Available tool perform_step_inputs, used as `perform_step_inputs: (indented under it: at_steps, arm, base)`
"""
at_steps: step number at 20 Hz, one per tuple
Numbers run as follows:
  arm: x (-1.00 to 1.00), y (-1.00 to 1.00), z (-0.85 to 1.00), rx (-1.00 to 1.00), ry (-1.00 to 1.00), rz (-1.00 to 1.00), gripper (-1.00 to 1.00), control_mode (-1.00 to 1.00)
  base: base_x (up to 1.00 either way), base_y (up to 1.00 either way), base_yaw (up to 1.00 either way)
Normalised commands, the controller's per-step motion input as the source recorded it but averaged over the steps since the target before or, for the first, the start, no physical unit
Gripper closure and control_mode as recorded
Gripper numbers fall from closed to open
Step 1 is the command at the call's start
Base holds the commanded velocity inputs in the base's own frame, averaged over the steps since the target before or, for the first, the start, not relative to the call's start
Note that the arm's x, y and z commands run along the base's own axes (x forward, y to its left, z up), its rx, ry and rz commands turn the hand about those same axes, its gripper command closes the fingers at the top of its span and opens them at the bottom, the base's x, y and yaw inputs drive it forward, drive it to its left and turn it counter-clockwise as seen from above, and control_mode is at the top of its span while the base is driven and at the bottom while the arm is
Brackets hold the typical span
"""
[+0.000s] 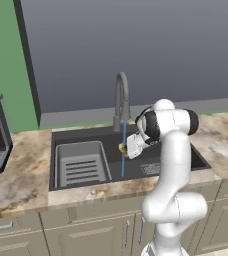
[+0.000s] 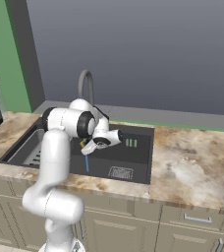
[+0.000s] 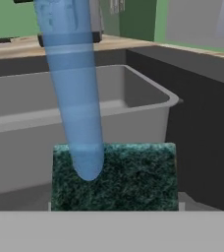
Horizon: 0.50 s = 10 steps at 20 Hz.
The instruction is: Soak the sponge with water for a few seconds and then drop it inside the sink.
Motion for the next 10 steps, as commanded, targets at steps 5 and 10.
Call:
perform_step_inputs:
  at_steps: [5,10]
  arm:
    - [0.09,0.00,-0.01,0.00,0.00,-0.01,1.00,-1.00]
    - [-0.07,-0.01,0.03,0.00,0.00,-0.04,1.00,-1.00]
  base:
    - [0.00,0.00,0.00]
    - [0.00,0.00,0.00]
